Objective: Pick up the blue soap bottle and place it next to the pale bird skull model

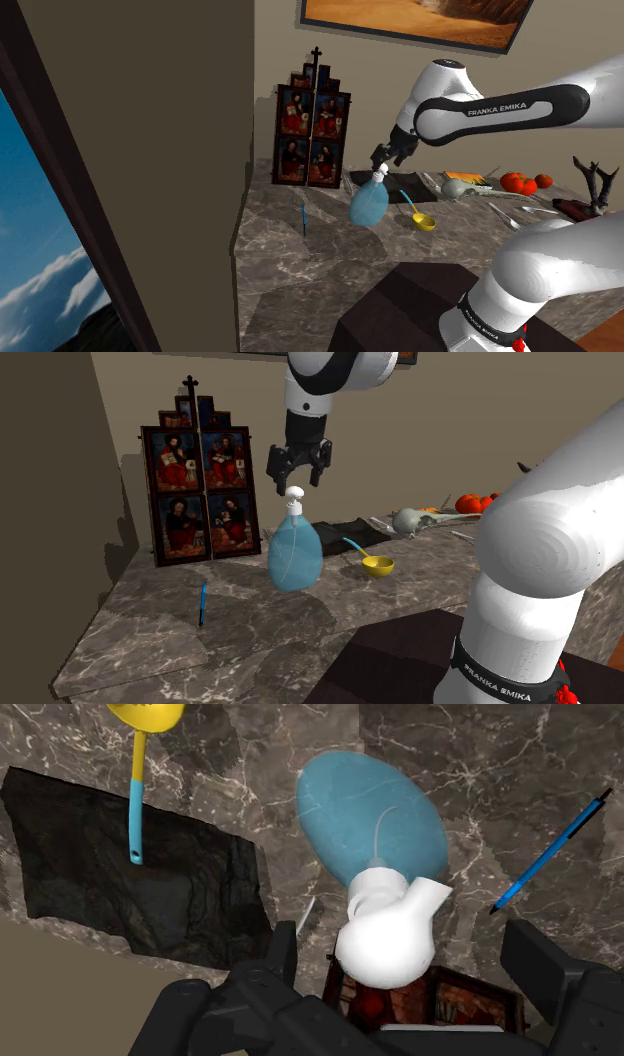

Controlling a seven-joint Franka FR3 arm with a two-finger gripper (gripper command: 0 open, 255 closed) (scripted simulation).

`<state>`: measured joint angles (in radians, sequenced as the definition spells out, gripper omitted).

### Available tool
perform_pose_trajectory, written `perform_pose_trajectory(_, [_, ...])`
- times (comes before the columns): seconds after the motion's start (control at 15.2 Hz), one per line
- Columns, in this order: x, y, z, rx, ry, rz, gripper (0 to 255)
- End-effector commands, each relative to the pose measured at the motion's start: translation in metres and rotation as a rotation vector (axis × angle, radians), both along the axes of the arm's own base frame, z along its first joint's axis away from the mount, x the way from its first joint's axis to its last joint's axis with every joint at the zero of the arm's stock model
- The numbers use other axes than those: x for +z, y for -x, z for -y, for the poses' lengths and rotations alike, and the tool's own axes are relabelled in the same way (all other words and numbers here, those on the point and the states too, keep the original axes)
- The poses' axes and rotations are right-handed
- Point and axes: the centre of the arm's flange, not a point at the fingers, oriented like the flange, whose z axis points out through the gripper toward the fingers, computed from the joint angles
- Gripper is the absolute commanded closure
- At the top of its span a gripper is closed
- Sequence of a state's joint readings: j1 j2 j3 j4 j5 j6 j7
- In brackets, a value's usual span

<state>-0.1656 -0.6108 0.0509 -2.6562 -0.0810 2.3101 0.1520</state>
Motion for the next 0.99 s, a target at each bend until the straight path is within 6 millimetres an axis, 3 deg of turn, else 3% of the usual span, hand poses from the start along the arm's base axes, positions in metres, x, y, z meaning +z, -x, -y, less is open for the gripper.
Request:
perform_pose_trajectory(0.0, [-0.011,-0.003,0.003,-0.001,0.002,0.002,0])
perform_pose_trajectory(0.26, [-0.034,-0.009,0.006,-0.001,0.002,0.002,0])
perform_pose_trajectory(0.79, [-0.034,-0.009,0.006,-0.001,0.002,0.002,0])
perform_pose_trajectory(0.86, [-0.034,-0.009,0.006,-0.001,0.002,0.002,255])
perform_pose_trajectory(0.92, [-0.034,-0.009,0.006,-0.001,0.002,0.002,255])
